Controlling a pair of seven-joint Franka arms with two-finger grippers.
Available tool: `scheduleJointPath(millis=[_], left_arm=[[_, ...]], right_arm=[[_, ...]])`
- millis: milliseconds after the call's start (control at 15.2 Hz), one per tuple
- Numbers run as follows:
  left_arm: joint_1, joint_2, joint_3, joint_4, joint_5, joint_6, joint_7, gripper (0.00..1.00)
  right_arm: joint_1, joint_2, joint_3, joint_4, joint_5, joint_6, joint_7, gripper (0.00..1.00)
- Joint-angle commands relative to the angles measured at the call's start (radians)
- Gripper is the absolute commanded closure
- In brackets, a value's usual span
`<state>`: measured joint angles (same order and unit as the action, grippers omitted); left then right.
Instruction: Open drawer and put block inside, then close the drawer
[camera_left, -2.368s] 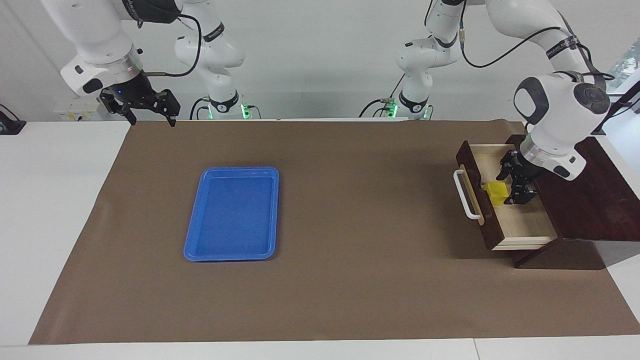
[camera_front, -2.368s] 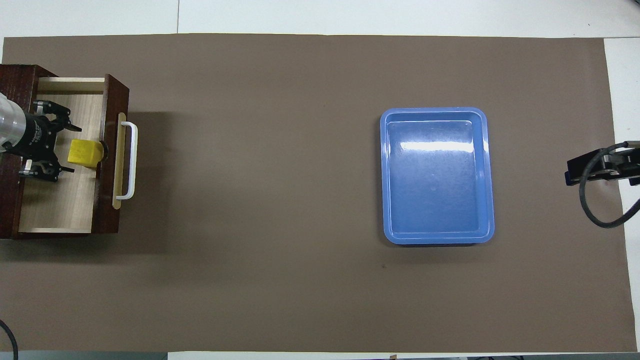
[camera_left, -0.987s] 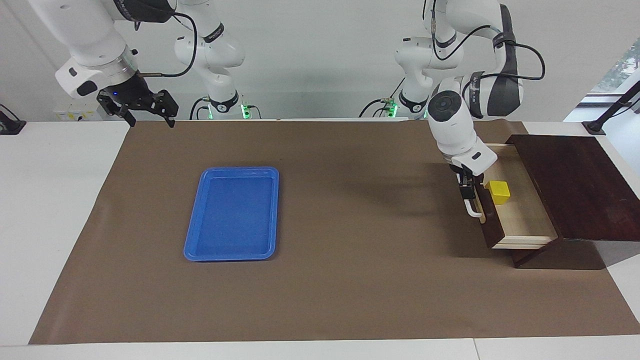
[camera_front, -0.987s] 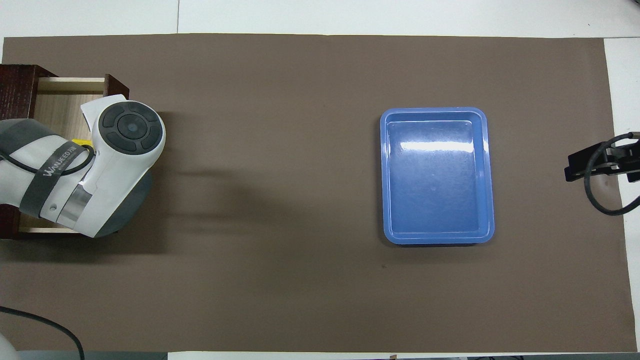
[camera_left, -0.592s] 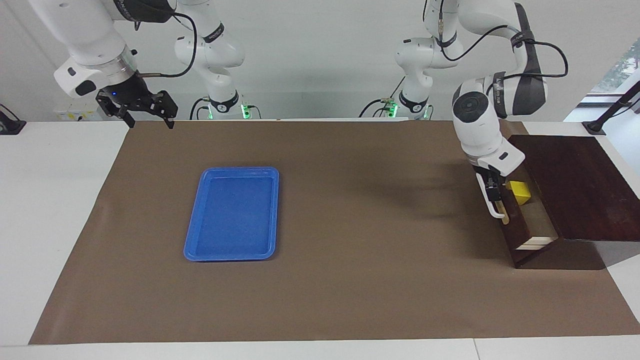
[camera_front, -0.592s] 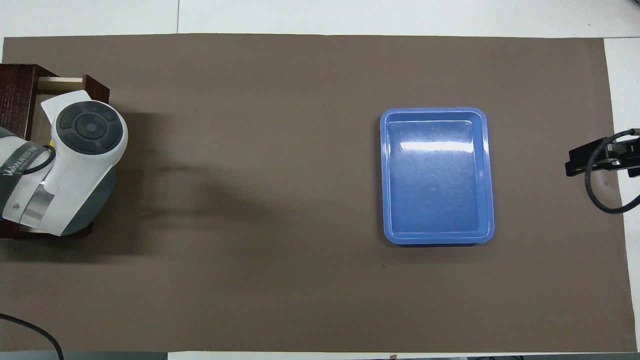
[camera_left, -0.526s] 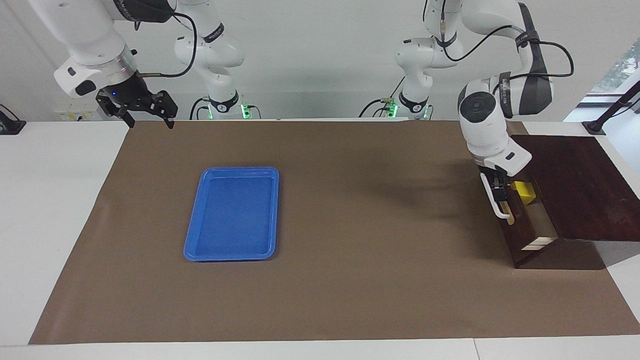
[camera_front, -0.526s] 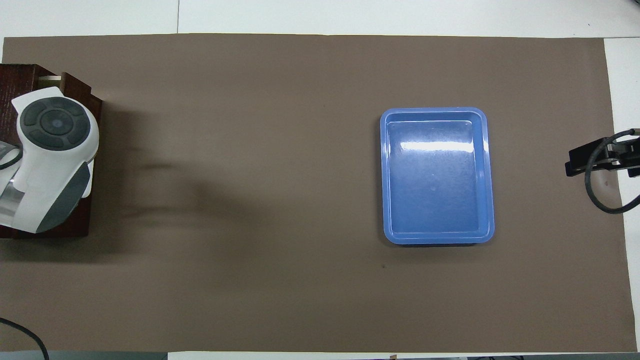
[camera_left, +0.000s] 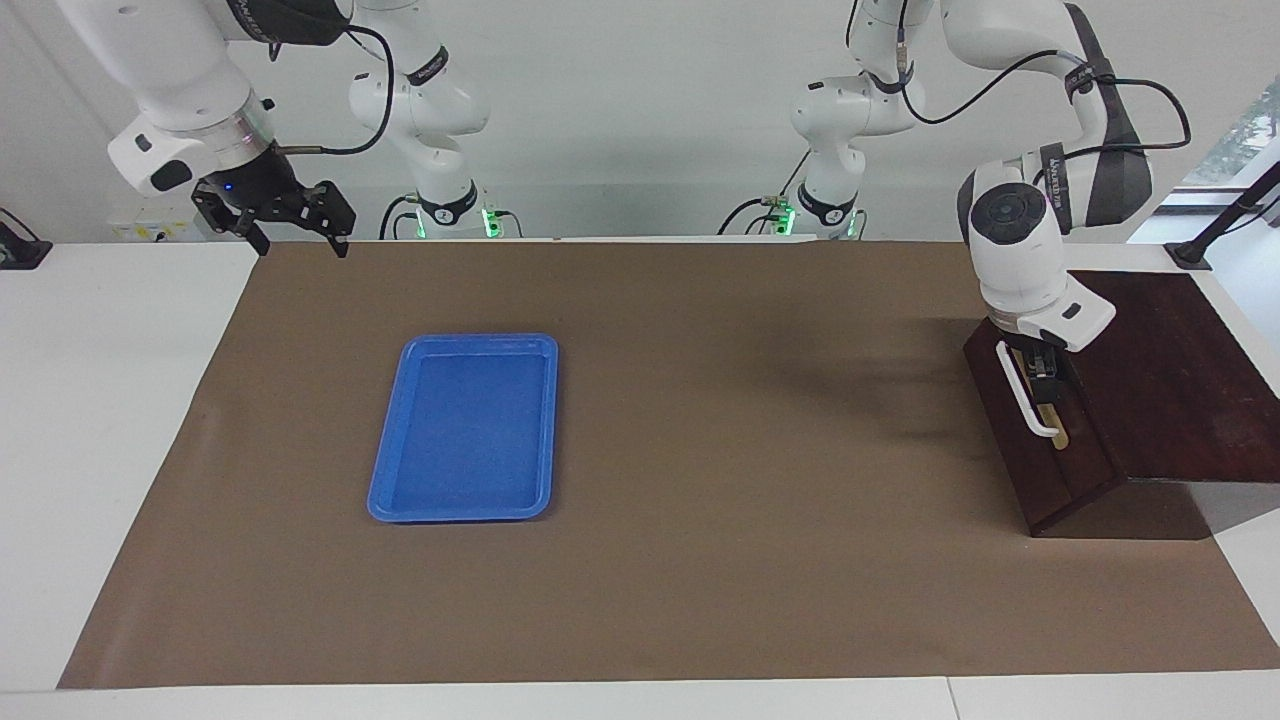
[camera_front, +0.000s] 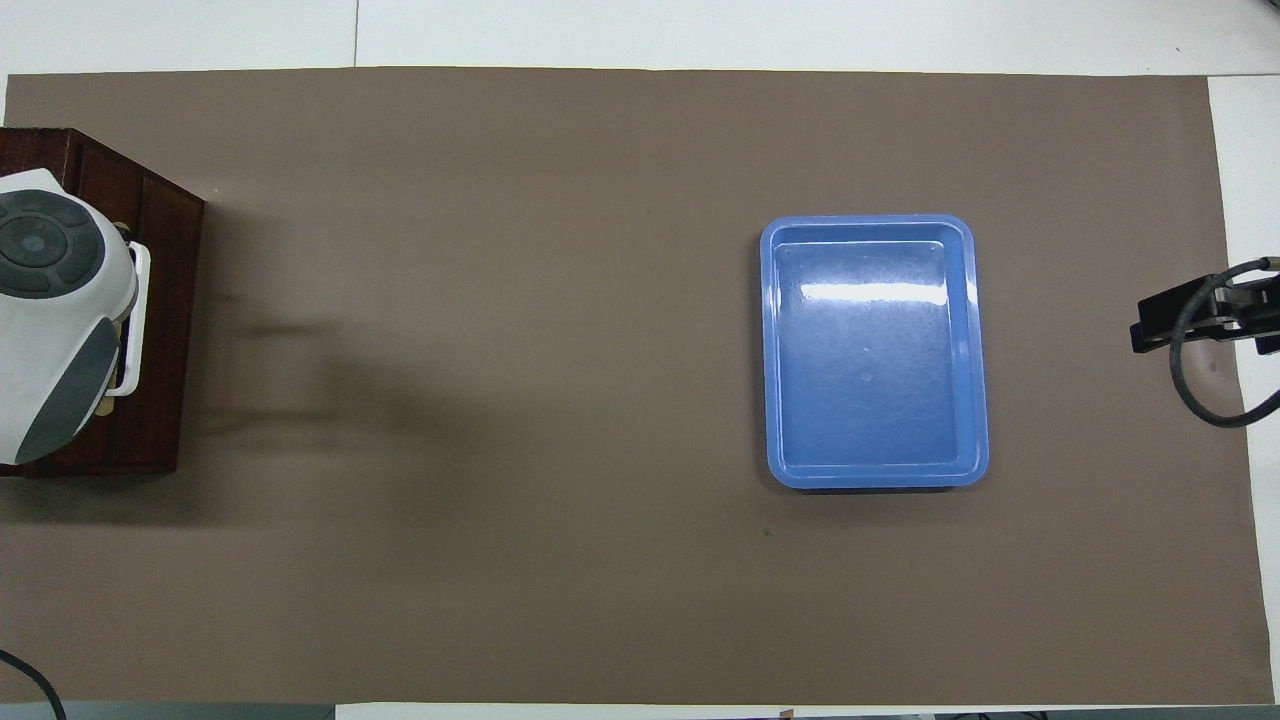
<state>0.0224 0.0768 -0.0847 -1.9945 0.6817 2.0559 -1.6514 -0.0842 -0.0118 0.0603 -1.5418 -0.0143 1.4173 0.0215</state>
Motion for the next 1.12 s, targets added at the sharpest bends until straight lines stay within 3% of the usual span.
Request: scheduleJointPath(millis=[0, 329, 658, 921, 1053], left_arm=[[-0.031, -0.02, -0.012, 0.003, 0.01, -0.054, 0.022, 0.0], [-0.143, -0.029, -0.017, 0.109, -0.235, -0.15, 0.105, 0.0], [-0.18, -0.083, -0.027, 0.228, -0.548, -0.272, 0.388, 0.0], [-0.173, -0.091, -0.024, 0.334, -0.651, -0.439, 0.669, 0.0], [-0.168, -0.107, -0.012, 0.341, -0.659, -0.497, 0.821, 0.0]], right_arm=[[0.001, -0.011, -0.005, -0.008, 0.007, 0.0, -0.023, 0.0], [0.001, -0.011, -0.005, -0.008, 0.007, 0.0, -0.023, 0.0], [0.001, -0.011, -0.005, -0.008, 0.007, 0.0, -0.023, 0.0], [0.001, -0.011, -0.005, -0.008, 0.007, 0.0, -0.023, 0.0], [0.001, -0.011, -0.005, -0.008, 0.007, 0.0, -0.023, 0.0]])
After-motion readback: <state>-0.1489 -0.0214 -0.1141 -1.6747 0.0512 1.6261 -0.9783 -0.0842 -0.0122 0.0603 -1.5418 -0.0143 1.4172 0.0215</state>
